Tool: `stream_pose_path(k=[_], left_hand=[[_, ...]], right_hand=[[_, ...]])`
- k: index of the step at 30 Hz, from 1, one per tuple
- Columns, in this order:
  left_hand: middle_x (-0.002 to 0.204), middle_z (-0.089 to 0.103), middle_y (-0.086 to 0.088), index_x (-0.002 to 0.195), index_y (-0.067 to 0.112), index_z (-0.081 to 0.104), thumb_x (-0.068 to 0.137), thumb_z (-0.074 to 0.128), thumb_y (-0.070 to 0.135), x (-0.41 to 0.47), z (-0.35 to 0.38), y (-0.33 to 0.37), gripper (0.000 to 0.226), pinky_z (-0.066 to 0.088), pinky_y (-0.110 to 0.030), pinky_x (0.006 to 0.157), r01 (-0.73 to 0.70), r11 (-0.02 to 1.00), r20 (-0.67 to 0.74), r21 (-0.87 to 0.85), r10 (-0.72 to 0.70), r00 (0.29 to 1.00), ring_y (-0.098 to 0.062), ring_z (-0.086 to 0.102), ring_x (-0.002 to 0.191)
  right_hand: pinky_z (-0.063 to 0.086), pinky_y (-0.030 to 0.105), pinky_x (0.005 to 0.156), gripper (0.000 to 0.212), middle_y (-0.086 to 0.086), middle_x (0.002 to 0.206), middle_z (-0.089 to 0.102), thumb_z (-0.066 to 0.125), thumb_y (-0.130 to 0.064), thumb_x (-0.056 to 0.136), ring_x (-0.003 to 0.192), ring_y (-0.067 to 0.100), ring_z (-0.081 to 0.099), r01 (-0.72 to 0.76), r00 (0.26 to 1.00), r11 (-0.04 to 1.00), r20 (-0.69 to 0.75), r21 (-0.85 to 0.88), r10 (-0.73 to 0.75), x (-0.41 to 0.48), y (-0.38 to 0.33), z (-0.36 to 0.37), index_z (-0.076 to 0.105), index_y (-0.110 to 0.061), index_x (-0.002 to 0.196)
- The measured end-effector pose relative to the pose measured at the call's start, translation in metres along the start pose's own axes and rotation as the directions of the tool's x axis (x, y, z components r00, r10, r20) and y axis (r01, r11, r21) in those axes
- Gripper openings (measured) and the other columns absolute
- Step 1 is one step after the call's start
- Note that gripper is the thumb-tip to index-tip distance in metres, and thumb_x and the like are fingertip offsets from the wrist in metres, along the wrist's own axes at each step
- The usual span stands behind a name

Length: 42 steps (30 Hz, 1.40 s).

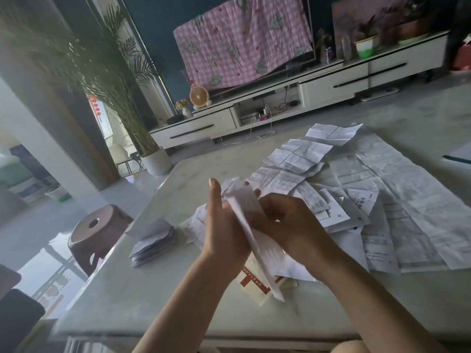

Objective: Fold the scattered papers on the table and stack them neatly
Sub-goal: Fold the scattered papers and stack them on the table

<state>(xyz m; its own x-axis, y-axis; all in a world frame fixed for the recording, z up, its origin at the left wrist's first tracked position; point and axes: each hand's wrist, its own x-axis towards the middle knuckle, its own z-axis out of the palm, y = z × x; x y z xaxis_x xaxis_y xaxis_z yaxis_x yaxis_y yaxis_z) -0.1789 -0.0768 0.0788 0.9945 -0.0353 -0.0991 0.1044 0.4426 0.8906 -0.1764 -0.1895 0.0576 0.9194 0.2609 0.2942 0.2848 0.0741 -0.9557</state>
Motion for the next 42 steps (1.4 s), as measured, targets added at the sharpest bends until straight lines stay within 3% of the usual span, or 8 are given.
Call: stream_pose_path(k=[4, 10, 15, 21, 29, 33, 39, 42], left_hand=[[0.084, 0.068, -0.008, 0.107, 0.012, 0.063, 0.089, 0.024, 0.064, 0.001, -0.008, 0.007, 0.067, 0.051, -0.03, 0.066, 0.029, 0.972, -0.03, 0.234, -0.022, 0.999, -0.021, 0.065, 0.071], [0.083, 0.072, -0.006, 0.097, 0.011, 0.066, 0.079, 0.047, 0.062, -0.003, -0.016, 0.011, 0.057, 0.052, -0.027, 0.065, -0.138, 0.819, -0.073, 0.558, 0.214, 0.974, -0.017, 0.068, 0.074], [0.084, 0.071, -0.009, 0.086, 0.012, 0.063, 0.084, 0.066, 0.011, -0.009, -0.012, 0.009, 0.004, 0.058, -0.039, 0.07, -0.172, 0.669, -0.055, 0.723, 0.304, 0.951, -0.026, 0.068, 0.078], [0.081, 0.071, -0.01, 0.079, 0.012, 0.066, 0.085, 0.062, 0.002, -0.011, -0.018, 0.012, 0.012, 0.057, -0.046, 0.072, -0.151, 0.694, -0.118, 0.704, 0.323, 0.939, -0.026, 0.067, 0.075], [0.07, 0.072, 0.0, 0.079, 0.017, 0.068, 0.088, 0.058, 0.002, -0.017, -0.027, 0.015, 0.02, 0.058, -0.039, 0.071, -0.028, 0.701, -0.133, 0.712, 0.175, 0.976, -0.02, 0.069, 0.07], [0.064, 0.068, -0.001, 0.066, 0.019, 0.071, 0.089, 0.044, -0.008, -0.017, -0.031, 0.016, 0.044, 0.053, -0.034, 0.063, -0.043, 0.732, -0.169, 0.68, 0.214, 0.962, -0.014, 0.064, 0.06], [0.07, 0.066, -0.013, 0.092, 0.009, 0.063, 0.095, 0.043, 0.026, -0.019, -0.031, 0.015, 0.027, 0.055, -0.038, 0.063, 0.052, 0.933, -0.152, 0.356, 0.002, 0.988, -0.026, 0.065, 0.065], [0.074, 0.067, -0.011, 0.085, 0.009, 0.068, 0.088, 0.054, 0.026, -0.022, -0.032, 0.011, 0.022, 0.058, -0.035, 0.06, 0.058, 0.865, -0.08, 0.499, -0.021, 0.997, -0.023, 0.067, 0.068]], right_hand=[[0.053, 0.025, 0.066, 0.009, 0.0, 0.076, 0.07, 0.062, -0.015, 0.085, 0.072, 0.012, 0.066, -0.091, 0.996, 0.964, 0.011, 0.251, 0.091, 0.007, -0.001, -0.017, 0.064, -0.008, 0.09], [0.046, 0.022, 0.061, 0.012, -0.005, 0.088, 0.065, 0.057, -0.026, 0.09, 0.082, 0.012, 0.063, -0.03, 0.973, 0.99, -0.232, -0.14, -0.004, 0.012, 0.013, -0.027, 0.057, -0.018, 0.098], [0.05, 0.026, 0.067, 0.007, -0.002, 0.092, 0.067, 0.061, -0.024, 0.088, 0.085, 0.014, 0.064, -0.023, 0.975, 0.996, -0.221, -0.083, 0.005, 0.014, 0.017, -0.024, 0.056, -0.026, 0.094], [0.052, 0.034, 0.069, 0.017, 0.006, 0.09, 0.073, 0.06, -0.02, 0.088, 0.085, 0.021, 0.069, -0.242, 0.97, 0.956, 0.013, 0.166, 0.243, 0.011, 0.017, -0.032, 0.063, -0.015, 0.104], [0.054, 0.028, 0.068, 0.021, 0.007, 0.092, 0.072, 0.053, -0.001, 0.089, 0.086, 0.017, 0.068, -0.249, 0.967, 0.932, 0.122, 0.263, 0.224, 0.009, 0.019, -0.03, 0.063, -0.013, 0.103], [0.053, 0.02, 0.06, 0.034, 0.004, 0.086, 0.073, 0.047, 0.014, 0.085, 0.083, 0.013, 0.069, -0.246, 0.968, 0.918, 0.133, 0.311, 0.215, 0.006, 0.015, -0.029, 0.065, -0.01, 0.068], [0.05, 0.015, 0.059, 0.049, -0.004, 0.092, 0.071, 0.044, 0.021, 0.08, 0.092, 0.01, 0.064, -0.07, 0.996, 0.997, -0.05, 0.044, 0.072, 0.009, 0.019, -0.026, 0.059, -0.011, 0.046], [0.051, 0.016, 0.064, 0.055, -0.008, 0.088, 0.071, 0.043, 0.02, 0.08, 0.091, 0.007, 0.064, -0.013, 0.998, 0.999, -0.059, -0.032, 0.011, 0.009, 0.021, -0.025, 0.06, -0.018, 0.044]])
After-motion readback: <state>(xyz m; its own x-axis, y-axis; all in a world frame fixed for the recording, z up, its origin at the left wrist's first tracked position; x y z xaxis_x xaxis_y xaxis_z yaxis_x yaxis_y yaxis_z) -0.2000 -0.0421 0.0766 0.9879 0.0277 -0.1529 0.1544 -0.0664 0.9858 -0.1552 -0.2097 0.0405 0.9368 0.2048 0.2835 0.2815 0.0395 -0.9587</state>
